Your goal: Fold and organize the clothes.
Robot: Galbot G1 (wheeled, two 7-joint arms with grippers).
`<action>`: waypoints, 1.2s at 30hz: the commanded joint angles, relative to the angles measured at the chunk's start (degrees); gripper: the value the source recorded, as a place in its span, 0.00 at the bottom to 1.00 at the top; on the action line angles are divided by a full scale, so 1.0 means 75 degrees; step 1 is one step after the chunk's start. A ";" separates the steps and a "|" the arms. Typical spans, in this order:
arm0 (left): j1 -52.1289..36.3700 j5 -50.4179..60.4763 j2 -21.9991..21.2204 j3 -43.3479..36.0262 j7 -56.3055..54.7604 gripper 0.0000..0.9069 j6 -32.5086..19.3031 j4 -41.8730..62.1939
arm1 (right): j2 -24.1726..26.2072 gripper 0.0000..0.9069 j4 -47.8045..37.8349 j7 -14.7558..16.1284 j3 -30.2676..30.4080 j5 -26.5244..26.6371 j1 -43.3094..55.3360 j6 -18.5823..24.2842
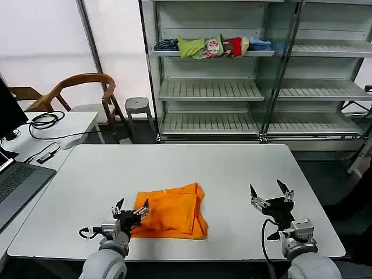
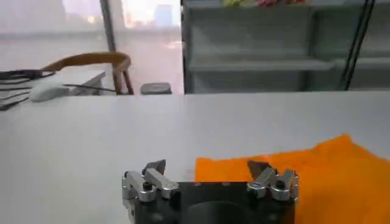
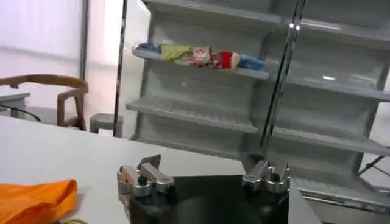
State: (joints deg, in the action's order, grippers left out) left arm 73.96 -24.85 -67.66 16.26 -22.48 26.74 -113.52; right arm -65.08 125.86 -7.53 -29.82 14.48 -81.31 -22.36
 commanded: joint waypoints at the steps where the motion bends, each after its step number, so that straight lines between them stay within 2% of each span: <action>1: -0.0029 0.0072 -0.0082 -0.0261 -0.0479 1.00 0.0197 0.0432 | -0.0019 1.00 0.0026 -0.0006 0.0061 -0.0016 0.0016 -0.0006; 30: -0.0048 -0.0535 0.0000 -0.0370 -0.0484 1.00 -0.0039 0.0720 | -0.0073 1.00 0.0077 -0.0006 0.0086 -0.0088 -0.0087 -0.0007; 31: -0.0045 -0.0538 -0.0013 -0.0367 -0.0478 0.93 -0.0045 0.0734 | -0.0067 1.00 0.0080 -0.0004 0.0083 -0.0087 -0.0091 -0.0008; 32: -0.0039 -0.0539 -0.0015 -0.0368 -0.0472 0.48 -0.0050 0.0740 | -0.0060 1.00 0.0083 -0.0005 0.0082 -0.0087 -0.0094 -0.0008; 33: -0.0025 -0.0544 -0.0018 -0.0370 -0.0444 0.16 -0.0057 0.0748 | -0.0047 1.00 0.0085 -0.0004 0.0075 -0.0085 -0.0097 -0.0007; 34: -0.0015 -0.0554 -0.0025 -0.0380 -0.0442 0.04 -0.0109 0.0749 | -0.0041 1.00 0.0087 -0.0006 0.0072 -0.0084 -0.0098 -0.0007; 36: 0.0012 -0.0564 -0.0029 -0.0395 -0.0392 0.03 -0.0158 0.0719 | -0.0018 1.00 0.0098 -0.0004 0.0051 -0.0077 -0.0095 -0.0009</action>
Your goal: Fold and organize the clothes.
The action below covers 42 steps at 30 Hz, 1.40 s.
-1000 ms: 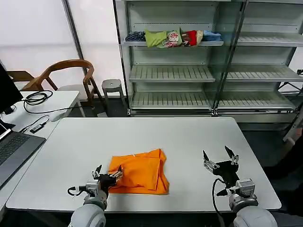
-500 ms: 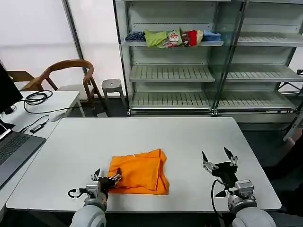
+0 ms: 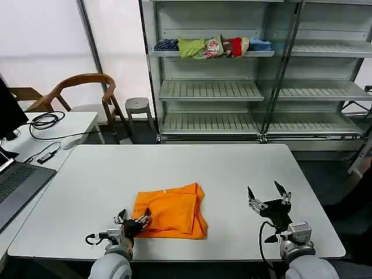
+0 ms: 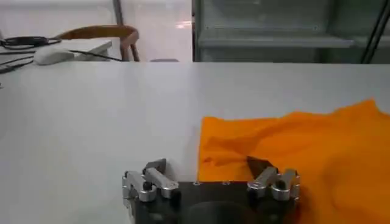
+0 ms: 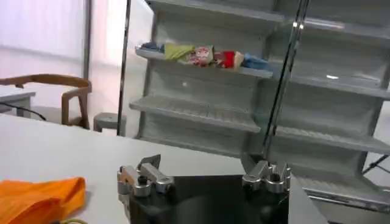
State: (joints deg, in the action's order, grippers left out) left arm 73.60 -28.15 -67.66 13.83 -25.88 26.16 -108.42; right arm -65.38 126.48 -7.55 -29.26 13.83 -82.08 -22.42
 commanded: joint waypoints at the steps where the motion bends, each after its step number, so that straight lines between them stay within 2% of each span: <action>1: 0.0064 -0.0156 -0.0042 -0.0072 0.0065 0.03 -0.0076 0.0017 | 0.0028 1.00 0.0016 -0.0002 -0.0032 0.0014 0.0010 0.0000; 24: 0.0098 0.0002 -0.0025 0.0067 0.0446 0.02 -0.0219 -0.0015 | -0.0030 1.00 -0.0007 -0.0009 0.0028 -0.0003 0.0000 0.0009; 30: 0.0182 -0.0070 0.0414 0.0481 0.0506 0.02 -0.0040 -0.0809 | -0.0040 1.00 0.0006 -0.0021 0.0083 -0.0008 0.0130 -0.0015; 36: 0.0462 -0.0649 0.1068 0.1875 0.0894 0.02 0.0360 -0.1349 | -0.0078 1.00 0.0006 -0.0012 0.0192 -0.0015 0.0159 -0.0013; 42: 0.0956 -0.1269 0.1911 0.3932 0.2227 0.02 0.0869 -0.1232 | -0.0029 1.00 0.0050 -0.0004 0.0225 0.0001 0.0177 0.0006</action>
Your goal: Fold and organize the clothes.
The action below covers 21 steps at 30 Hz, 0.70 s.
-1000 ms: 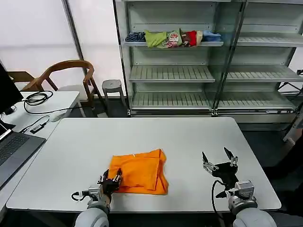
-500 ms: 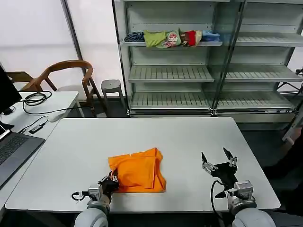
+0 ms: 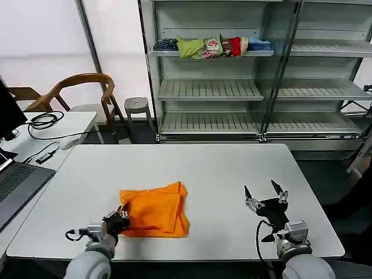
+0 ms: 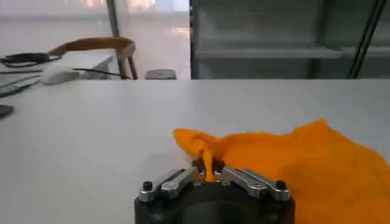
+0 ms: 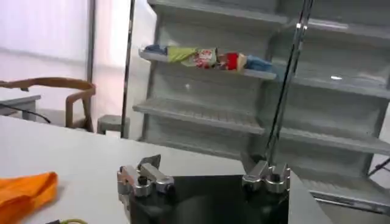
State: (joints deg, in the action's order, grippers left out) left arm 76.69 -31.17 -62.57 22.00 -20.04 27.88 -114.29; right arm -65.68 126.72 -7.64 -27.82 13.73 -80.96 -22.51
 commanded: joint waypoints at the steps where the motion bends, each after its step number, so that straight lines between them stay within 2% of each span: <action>1: 0.0662 -0.0928 0.1380 0.3271 0.1608 0.02 0.0683 -0.0412 | 0.0011 1.00 0.0018 0.0008 0.0033 0.0014 0.0029 0.0017; 7: 0.1393 -0.1042 0.1876 0.4735 0.2066 0.02 0.0687 -0.0324 | -0.0032 1.00 -0.0035 0.0019 0.0186 0.0023 0.0166 0.0037; 14: 0.1916 -0.1074 0.2419 0.5776 0.2549 0.02 0.0691 -0.0354 | -0.0011 1.00 -0.0016 0.0025 0.0216 0.0069 0.0247 0.0053; 17: 0.1709 -0.0983 0.2223 0.5452 0.2511 0.03 0.0696 -0.0677 | -0.0049 1.00 0.0004 0.0021 0.0196 0.0069 0.0168 0.0065; 21: 0.1445 -0.0007 0.1511 0.4178 0.2374 0.03 0.0696 -0.1848 | -0.0082 1.00 0.0043 0.0021 0.0069 0.0013 -0.0131 0.0089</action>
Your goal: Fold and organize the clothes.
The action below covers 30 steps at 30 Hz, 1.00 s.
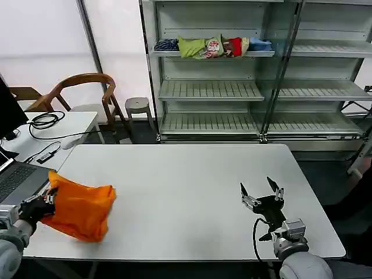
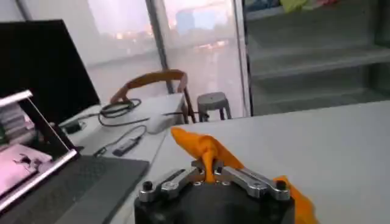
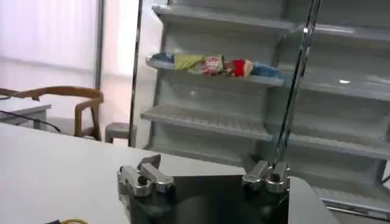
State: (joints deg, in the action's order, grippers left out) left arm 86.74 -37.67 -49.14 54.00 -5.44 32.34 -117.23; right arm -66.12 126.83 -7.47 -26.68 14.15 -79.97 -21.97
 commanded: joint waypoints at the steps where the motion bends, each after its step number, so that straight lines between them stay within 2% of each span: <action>1: 0.0092 0.1078 -0.0395 -0.0307 0.0455 0.02 0.0097 -0.1611 | -0.0022 1.00 0.0045 -0.0001 -0.0126 -0.0075 -0.0344 0.0027; 10: 0.0067 0.1150 0.0134 0.0470 0.0670 0.02 0.0087 -0.0940 | -0.0103 1.00 0.0176 -0.0010 -0.0176 -0.0197 -0.0449 -0.0020; 18: 0.0360 0.1747 0.0424 0.1051 0.0922 0.02 -0.0087 -0.0687 | -0.0234 1.00 0.0124 0.0001 -0.0087 -0.0264 -0.0391 -0.0022; 20: 0.0355 0.1746 0.0351 0.0934 0.0874 0.02 -0.0143 -0.0767 | -0.0248 1.00 0.0085 0.0000 -0.0090 -0.0275 -0.0373 -0.0014; 23: 0.0347 0.2137 -0.0341 -0.0208 -0.0081 0.03 -0.0334 -0.1505 | -0.0219 1.00 0.0117 0.0002 -0.0149 -0.0287 -0.0440 -0.0016; 25: 0.0386 0.3142 -0.1000 -0.2081 -0.0729 0.03 -0.0859 -0.1784 | -0.0190 1.00 0.0169 -0.0003 -0.0251 -0.0293 -0.0559 -0.0015; 26: 0.0390 0.3621 -0.1250 -0.2657 -0.1015 0.03 -0.1002 -0.1839 | -0.0187 1.00 0.0158 -0.0005 -0.0262 -0.0290 -0.0557 -0.0015; 27: 0.0431 0.4583 -0.1642 -0.3686 -0.1303 0.03 -0.1232 -0.1806 | -0.0163 1.00 0.0102 -0.0007 -0.0290 -0.0293 -0.0543 -0.0022; 30: 0.0406 0.5583 -0.2114 -0.5592 -0.1827 0.03 -0.1499 -0.1627 | -0.0137 1.00 0.0094 -0.0019 -0.0303 -0.0321 -0.0571 -0.0042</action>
State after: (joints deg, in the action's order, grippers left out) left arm 89.37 -21.16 -51.81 51.27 -4.97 29.00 -126.19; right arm -67.17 127.73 -7.53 -28.37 11.96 -83.31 -22.13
